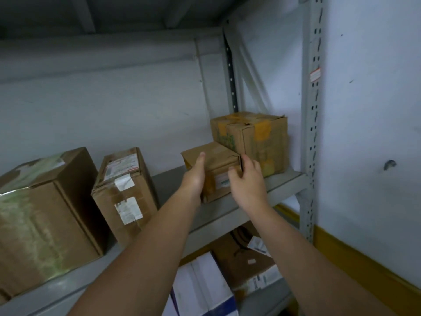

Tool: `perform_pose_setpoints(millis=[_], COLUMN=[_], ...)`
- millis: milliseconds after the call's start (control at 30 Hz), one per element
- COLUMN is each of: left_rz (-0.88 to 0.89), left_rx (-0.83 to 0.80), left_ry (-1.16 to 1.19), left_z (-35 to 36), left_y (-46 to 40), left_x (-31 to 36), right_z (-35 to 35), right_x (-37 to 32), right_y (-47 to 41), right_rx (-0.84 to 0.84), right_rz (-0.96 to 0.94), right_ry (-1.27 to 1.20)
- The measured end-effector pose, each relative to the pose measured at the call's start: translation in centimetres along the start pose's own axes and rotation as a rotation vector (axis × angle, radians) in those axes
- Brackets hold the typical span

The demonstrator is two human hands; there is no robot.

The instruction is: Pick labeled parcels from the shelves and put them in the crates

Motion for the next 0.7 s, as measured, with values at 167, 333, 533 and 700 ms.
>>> perform_pose_setpoints(millis=[167, 333, 533, 700], left_rz=[0.035, 0.117, 0.295, 0.468], left_rx=[0.086, 0.094, -0.009, 0.009], left_ry=[-0.038, 0.228, 0.567, 0.392], left_z=[-0.1, -1.1, -3.6, -5.5], left_y=[-0.2, 2.0, 4.5, 5.7], left_x=[0.0, -1.4, -4.3, -3.4], right_z=[0.4, -0.7, -0.8, -1.1], right_x=[0.4, -0.1, -1.8, -4.6], right_y=[-0.7, 0.2, 2.5, 4.1], right_rx=[-0.051, 0.053, -0.031, -0.242], right_rz=[0.195, 0.164, 0.079, -0.022], right_ry=[-0.098, -0.191, -0.580, -0.684])
Point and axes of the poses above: each hand's wrist, its own y-axis away from the middle knuckle, its own z-axis out of the palm, x = y × z, the point moved 3 cm from there along -y, towards the middle knuckle, and after that the axes turned 9 degrees about -y, right-handed, at the moved point
